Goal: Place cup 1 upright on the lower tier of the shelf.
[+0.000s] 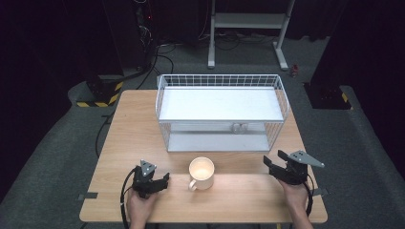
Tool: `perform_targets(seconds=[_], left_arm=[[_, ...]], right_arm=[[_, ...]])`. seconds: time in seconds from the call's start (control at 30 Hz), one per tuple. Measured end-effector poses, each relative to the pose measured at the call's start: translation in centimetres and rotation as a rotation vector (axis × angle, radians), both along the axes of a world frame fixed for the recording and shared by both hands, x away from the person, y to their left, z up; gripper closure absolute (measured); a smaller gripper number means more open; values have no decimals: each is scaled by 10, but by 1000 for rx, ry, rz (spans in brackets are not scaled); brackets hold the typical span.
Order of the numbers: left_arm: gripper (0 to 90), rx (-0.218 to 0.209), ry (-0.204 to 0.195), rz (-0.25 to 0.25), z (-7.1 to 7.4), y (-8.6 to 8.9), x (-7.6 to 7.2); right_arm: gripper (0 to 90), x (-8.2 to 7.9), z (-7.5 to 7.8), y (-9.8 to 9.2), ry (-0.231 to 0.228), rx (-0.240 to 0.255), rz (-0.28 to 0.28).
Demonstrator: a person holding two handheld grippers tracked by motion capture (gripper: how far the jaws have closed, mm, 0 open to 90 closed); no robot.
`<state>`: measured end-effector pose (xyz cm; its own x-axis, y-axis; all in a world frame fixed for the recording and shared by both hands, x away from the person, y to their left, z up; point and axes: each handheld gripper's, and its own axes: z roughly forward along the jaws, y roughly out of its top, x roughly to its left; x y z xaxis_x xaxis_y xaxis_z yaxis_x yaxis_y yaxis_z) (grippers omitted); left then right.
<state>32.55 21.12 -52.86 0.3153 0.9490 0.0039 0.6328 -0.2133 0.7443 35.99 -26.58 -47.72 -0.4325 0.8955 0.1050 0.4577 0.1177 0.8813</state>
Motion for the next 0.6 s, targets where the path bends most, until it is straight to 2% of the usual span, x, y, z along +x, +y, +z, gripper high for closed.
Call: perform_targets(seconds=[0.6], left_arm=[[229,0,0,0,0,0,0]], right_arm=[[321,-6,-15,-16,35,-15,-51]])
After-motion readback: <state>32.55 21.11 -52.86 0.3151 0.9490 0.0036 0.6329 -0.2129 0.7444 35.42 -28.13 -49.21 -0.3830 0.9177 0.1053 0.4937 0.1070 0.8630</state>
